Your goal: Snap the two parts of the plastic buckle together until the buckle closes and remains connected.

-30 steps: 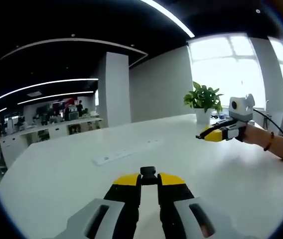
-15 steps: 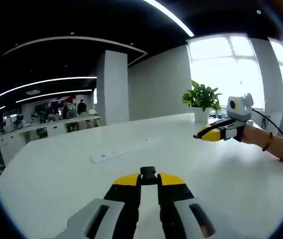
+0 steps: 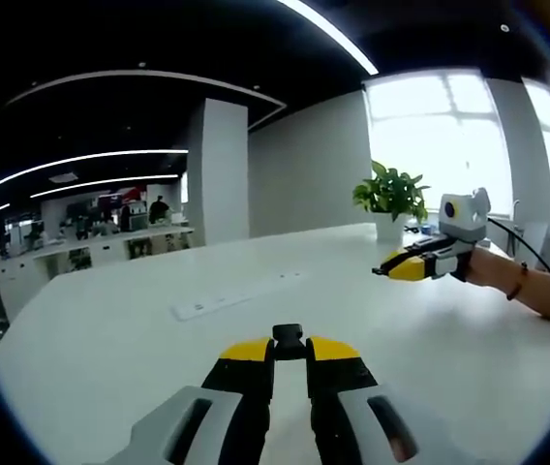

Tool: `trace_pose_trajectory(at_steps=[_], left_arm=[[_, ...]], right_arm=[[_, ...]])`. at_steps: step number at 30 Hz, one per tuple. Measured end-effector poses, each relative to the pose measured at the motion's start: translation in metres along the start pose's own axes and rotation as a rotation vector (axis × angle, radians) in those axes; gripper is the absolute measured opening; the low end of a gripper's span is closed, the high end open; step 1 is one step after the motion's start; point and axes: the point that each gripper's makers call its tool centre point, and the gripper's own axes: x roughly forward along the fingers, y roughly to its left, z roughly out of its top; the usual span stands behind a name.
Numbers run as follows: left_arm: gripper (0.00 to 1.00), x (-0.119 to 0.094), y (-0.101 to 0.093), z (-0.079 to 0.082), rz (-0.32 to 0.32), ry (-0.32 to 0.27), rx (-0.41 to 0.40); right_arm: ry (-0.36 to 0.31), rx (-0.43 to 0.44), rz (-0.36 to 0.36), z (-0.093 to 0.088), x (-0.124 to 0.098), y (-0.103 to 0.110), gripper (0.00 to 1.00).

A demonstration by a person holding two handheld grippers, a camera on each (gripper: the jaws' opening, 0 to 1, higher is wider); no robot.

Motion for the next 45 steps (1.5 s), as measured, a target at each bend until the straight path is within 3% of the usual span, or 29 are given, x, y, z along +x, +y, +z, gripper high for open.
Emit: trace_pose_trajectory(at_steps=[8,13,19,22,26,38,45], left_arm=[[0.11,0.002,0.001,-0.002,0.002,0.01,-0.004],[0.11,0.001,-0.003,0.0,-0.004,0.011,0.001],[0.11,-0.001,-0.002,0.005,-0.011,-0.004,-0.009],[0.11,-0.001,-0.004,-0.001,-0.01,0.024,0.026],[0.11,-0.001,-0.006,-0.001,-0.034,0.02,0.003],[0.11,-0.014,-0.006,-0.004,-0.029,0.038,0.063],[0.11,-0.016,-0.018,-0.001,-0.055,0.03,0.087]], right_arm=[[0.029,-0.007,0.004,-0.007,0.005,0.002,0.11],[0.011,-0.019,0.011,0.005,0.001,0.005,0.11],[0.009,-0.022,0.013,0.002,-0.004,0.011,0.11],[0.014,-0.027,0.013,0.002,-0.003,0.012,0.11],[0.008,-0.032,0.021,0.006,-0.002,0.015,0.11],[0.019,-0.057,0.046,0.002,-0.015,0.022,0.11],[0.009,-0.049,0.05,0.003,-0.022,0.029,0.11]])
